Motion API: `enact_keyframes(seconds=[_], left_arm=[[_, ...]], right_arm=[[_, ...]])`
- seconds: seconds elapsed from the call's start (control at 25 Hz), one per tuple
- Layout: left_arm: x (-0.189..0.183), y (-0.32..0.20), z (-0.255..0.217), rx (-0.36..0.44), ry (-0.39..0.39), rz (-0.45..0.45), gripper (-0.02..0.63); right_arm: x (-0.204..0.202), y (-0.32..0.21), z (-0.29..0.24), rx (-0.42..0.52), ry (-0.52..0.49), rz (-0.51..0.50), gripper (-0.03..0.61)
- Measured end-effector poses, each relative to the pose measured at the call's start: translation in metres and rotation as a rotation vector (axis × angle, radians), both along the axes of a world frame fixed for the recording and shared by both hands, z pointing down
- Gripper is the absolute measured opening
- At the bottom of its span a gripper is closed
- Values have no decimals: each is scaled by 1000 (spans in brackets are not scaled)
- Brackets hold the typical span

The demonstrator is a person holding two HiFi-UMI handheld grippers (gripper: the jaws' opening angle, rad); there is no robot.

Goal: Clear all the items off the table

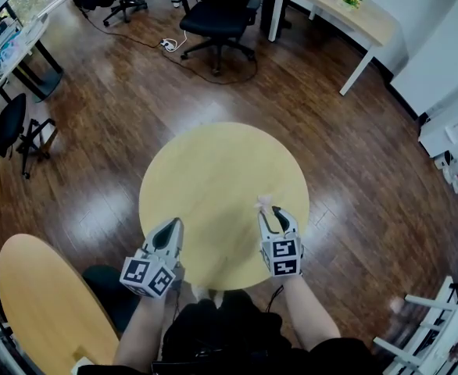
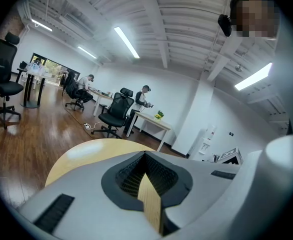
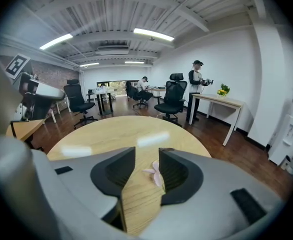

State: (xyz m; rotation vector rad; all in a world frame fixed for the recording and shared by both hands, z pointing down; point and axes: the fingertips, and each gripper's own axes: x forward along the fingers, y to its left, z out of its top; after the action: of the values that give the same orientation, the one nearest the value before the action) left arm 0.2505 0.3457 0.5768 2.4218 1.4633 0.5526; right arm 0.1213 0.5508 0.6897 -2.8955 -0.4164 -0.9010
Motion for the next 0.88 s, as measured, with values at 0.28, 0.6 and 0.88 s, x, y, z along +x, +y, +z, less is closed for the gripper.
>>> enact_keyframes(seconds=[0.28,0.6,0.88], left_arm=[[7,0,-10,-25,25,15,-9],[13,2,-56,-105,104,21,-9],[12,14,-98,-199,195,58,-9]], right_arm=[[2,2,-21,-30,35,15,153],[0,6,-89,-110,199,53,138],[-10,14,-139,-131,347,181,3]])
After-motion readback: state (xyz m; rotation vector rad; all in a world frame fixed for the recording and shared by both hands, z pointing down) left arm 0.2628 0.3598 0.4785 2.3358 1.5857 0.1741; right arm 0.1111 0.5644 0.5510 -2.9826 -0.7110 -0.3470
